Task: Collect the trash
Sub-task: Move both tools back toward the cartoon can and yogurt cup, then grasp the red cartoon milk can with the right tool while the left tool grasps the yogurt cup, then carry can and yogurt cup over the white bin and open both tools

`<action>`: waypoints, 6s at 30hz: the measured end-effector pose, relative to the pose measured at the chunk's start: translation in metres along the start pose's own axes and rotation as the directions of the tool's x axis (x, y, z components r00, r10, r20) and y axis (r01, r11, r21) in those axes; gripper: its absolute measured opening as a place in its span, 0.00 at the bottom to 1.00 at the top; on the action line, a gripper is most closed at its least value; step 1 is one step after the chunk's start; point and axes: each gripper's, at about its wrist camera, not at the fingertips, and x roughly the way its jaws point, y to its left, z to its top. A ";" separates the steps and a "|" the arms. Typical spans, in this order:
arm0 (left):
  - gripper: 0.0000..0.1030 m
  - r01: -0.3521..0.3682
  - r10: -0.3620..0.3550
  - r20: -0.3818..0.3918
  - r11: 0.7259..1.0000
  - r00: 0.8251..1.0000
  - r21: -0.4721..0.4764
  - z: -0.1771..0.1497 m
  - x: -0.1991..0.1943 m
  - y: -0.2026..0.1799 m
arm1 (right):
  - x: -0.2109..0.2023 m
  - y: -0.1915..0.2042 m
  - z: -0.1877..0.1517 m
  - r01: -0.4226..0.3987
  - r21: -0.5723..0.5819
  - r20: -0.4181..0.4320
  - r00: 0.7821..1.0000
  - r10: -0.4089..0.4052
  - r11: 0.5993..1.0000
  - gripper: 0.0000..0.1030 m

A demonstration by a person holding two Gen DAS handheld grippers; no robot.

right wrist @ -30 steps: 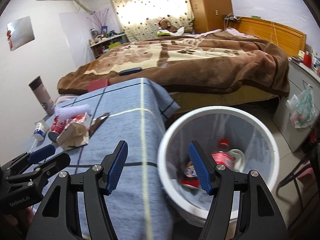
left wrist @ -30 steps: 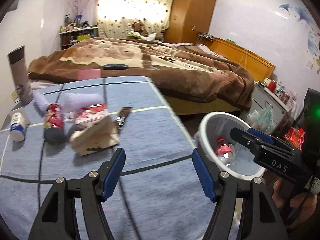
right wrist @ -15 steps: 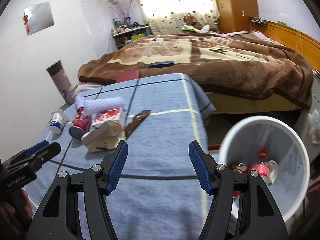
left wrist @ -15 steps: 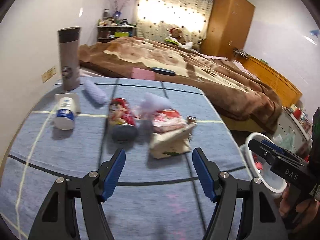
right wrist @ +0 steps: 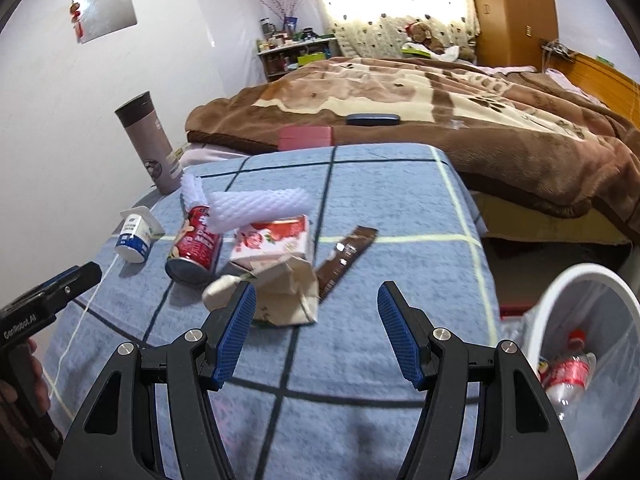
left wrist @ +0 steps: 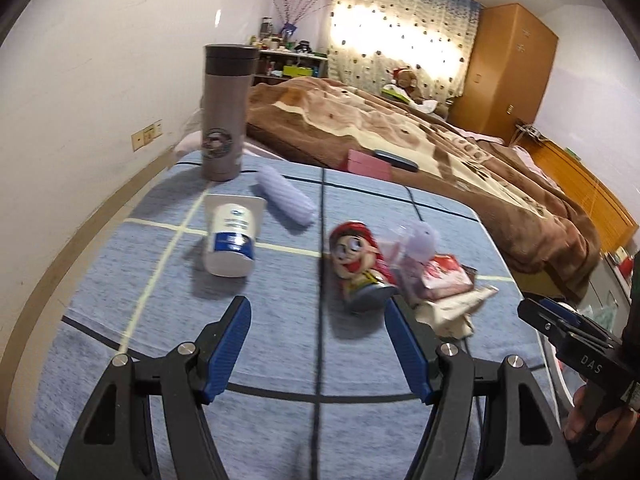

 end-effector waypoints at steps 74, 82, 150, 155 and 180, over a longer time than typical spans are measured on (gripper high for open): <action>0.48 -0.036 0.032 -0.155 0.999 0.987 -0.027 0.042 0.095 0.078 | 0.097 0.108 0.024 -0.119 -0.145 -0.151 0.984 0.097 0.982 0.53; 0.48 -0.021 0.020 -0.139 1.000 0.990 -0.004 0.035 0.071 0.062 | 0.079 0.102 0.023 -0.129 -0.130 -0.123 0.986 0.113 0.983 0.53; 0.48 0.416 -0.344 -0.241 0.816 0.907 0.402 -0.062 0.020 -0.313 | -0.102 -0.156 -0.047 0.256 0.252 0.070 0.957 -0.282 0.933 0.53; 0.48 0.432 -0.343 -0.275 0.798 0.898 0.419 -0.074 0.028 -0.333 | -0.100 -0.174 -0.057 0.280 0.286 0.037 0.953 -0.302 0.916 0.53; 0.65 0.460 -0.325 -0.360 0.792 0.875 0.401 -0.094 0.054 -0.350 | -0.090 -0.212 -0.075 0.335 0.345 -0.074 0.941 -0.330 0.877 0.60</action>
